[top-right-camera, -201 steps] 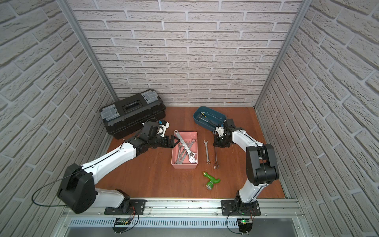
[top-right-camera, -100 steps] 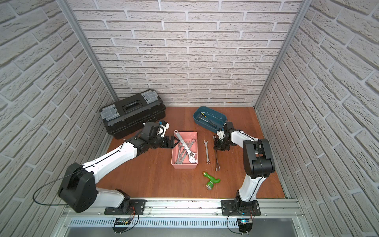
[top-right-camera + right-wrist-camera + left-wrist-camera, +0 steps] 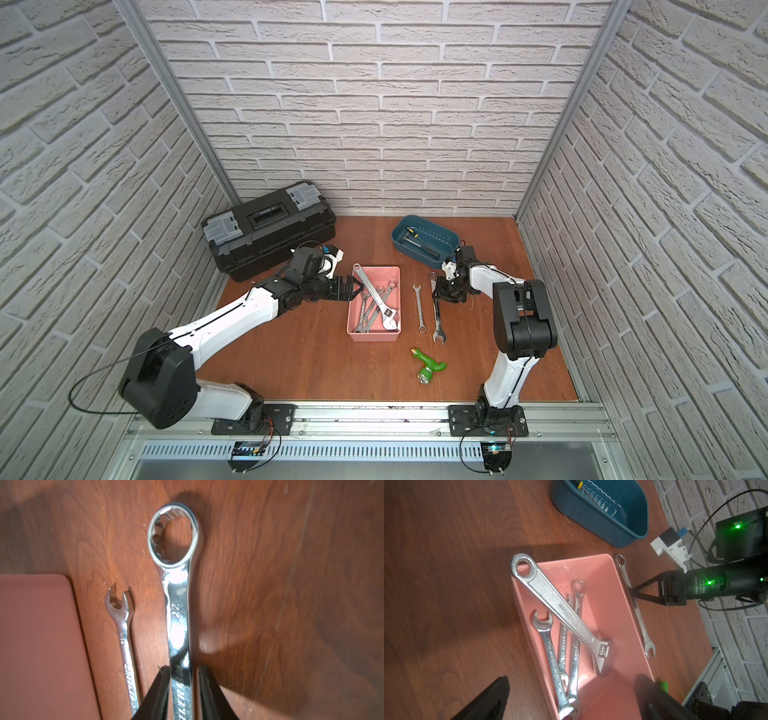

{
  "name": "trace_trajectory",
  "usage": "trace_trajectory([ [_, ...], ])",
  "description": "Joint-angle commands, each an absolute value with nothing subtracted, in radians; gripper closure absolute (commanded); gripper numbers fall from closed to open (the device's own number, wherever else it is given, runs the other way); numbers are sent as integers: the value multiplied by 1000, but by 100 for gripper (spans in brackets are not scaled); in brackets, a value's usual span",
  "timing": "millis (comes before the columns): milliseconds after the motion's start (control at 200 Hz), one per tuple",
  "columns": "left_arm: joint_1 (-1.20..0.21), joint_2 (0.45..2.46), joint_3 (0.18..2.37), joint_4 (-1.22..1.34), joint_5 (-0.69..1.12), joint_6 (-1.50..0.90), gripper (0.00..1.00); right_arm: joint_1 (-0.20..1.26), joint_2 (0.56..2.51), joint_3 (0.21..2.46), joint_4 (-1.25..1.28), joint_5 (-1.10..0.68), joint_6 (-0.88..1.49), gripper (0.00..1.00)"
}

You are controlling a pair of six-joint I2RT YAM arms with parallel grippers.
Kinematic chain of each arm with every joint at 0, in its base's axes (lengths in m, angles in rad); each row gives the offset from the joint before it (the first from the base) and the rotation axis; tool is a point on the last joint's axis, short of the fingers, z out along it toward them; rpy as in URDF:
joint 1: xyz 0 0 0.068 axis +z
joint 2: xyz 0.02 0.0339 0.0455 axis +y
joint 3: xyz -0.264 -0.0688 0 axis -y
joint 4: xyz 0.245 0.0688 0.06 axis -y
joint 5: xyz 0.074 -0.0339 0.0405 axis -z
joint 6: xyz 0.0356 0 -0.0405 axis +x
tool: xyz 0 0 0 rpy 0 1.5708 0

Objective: Take out the wrench from the storage box
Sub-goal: Place the wrench at the center of the board, then pick up the wrench from the storage box.

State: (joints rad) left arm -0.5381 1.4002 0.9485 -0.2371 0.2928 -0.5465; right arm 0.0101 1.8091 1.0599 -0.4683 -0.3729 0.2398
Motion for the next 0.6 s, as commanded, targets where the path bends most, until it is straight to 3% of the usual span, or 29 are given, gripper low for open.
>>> trace_trajectory([
  [0,-542,1404,986,-239,282,-541,2,1,1775,1055,-501,-314,240,68],
  [340,-534,1382,1006,-291,278,-526,2,34,1552,1087,-580,-348,235,62],
  [595,-508,1355,996,-316,281,-515,2,220,1392,1110,-633,-329,230,56],
])
